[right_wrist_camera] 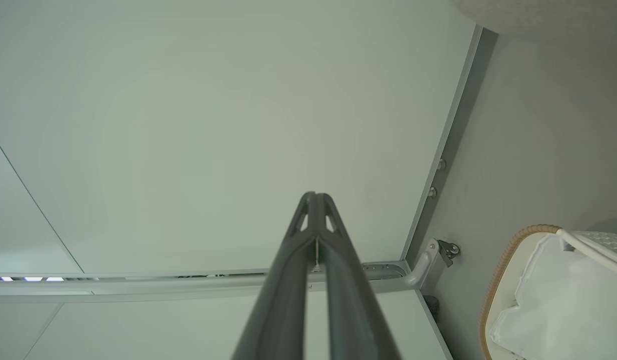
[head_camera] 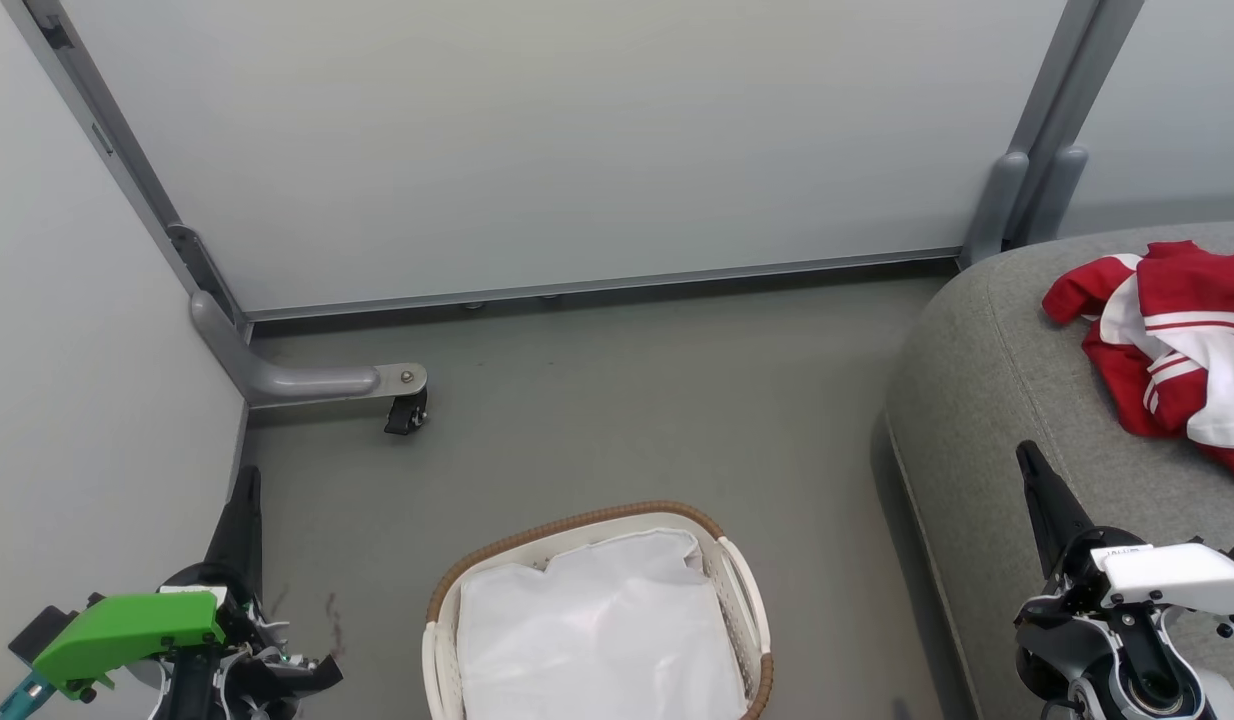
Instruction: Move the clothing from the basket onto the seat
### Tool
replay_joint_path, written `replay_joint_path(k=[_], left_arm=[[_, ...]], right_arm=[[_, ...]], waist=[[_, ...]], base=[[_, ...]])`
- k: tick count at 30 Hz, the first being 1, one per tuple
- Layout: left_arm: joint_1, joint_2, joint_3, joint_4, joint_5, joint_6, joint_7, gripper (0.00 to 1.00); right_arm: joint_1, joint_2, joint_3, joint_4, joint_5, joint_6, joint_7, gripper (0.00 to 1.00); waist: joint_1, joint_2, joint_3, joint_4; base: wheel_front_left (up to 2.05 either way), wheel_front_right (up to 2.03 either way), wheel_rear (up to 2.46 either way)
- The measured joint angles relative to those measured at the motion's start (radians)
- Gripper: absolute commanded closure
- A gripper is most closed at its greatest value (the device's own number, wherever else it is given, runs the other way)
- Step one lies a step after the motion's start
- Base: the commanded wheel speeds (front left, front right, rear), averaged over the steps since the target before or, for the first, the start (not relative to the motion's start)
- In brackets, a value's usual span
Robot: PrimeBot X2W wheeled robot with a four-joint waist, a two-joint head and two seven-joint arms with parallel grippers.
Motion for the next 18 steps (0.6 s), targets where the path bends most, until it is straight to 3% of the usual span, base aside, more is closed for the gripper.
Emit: replay_joint_path(k=[18], left_arm=[[0.000, 0.000, 0.000, 0.000, 0.000, 0.000, 0.000, 1.00]], right_arm=[[0.000, 0.000, 0.000, 0.000, 0.000, 0.000, 0.000, 1.00]], waist=[[0.0000, 0.0000, 0.000, 0.000]], base=[[0.00, 0.00, 0.00]])
